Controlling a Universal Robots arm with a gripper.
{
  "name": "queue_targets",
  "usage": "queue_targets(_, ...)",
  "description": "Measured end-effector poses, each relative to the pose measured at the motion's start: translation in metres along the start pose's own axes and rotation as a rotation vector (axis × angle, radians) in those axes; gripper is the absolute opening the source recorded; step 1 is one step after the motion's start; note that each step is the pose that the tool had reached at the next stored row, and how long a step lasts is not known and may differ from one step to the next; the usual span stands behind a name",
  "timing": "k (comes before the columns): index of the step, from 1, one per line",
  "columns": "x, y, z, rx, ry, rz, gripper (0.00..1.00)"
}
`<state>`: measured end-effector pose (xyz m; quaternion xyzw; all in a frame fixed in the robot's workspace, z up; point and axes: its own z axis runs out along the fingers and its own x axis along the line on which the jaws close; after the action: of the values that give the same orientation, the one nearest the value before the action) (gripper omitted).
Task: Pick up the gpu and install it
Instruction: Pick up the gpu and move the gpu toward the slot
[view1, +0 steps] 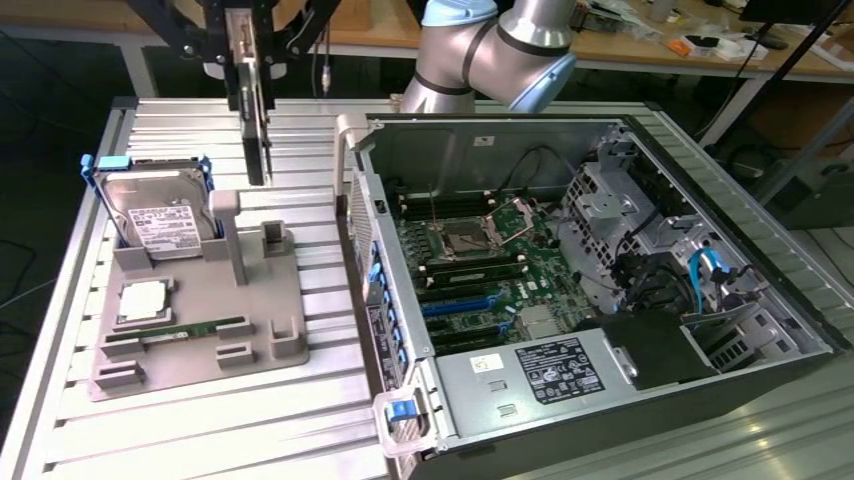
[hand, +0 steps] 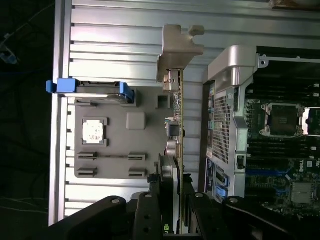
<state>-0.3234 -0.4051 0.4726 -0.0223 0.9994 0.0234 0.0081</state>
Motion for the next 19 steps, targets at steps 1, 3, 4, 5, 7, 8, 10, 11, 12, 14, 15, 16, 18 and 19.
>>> queue_targets(1, 0.000, 0.0002, -0.0028, 0.0001, 0.0000, 0.000, 0.27)
queue_targets(3, 0.000, 0.0005, -0.0097, 0.0002, -0.0001, 0.000, 0.27)
queue_targets(4, 0.000, 0.0005, -0.0099, 0.0001, 0.0000, 0.000, 0.27)
queue_targets(5, 0.000, 0.0005, -0.0099, 0.0001, 0.0000, 0.000, 0.27)
queue_targets(7, -0.001, 0.0005, -0.0100, 0.0003, 0.0002, 0.000, 0.27)
queue_targets(8, -0.005, 0.0003, -0.0098, 0.0000, 0.0000, 0.000, 0.27)
queue_targets(10, -0.016, -0.0002, -0.0096, 0.0000, -0.0001, 0.000, 0.27)
queue_targets(11, -0.019, -0.0003, -0.0096, 0.0000, -0.0001, 0.000, 0.27)
queue_targets(12, -0.022, -0.0005, -0.0095, 0.0000, 0.0000, 0.000, 0.27)
queue_targets(14, -0.031, -0.0009, -0.0094, 0.0000, 0.0000, 0.000, 0.27)
queue_targets(15, -0.035, -0.0011, -0.0093, -0.0001, -0.0002, 0.000, 0.27)
queue_targets(16, -0.040, -0.0013, -0.0092, 0.0000, -0.0001, 0.000, 0.27)
queue_targets(18, -0.048, -0.0017, -0.0090, 0.0000, -0.0001, 0.000, 0.27)
queue_targets(19, -0.052, -0.0018, -0.0090, 0.0000, 0.0000, 0.000, 0.27)
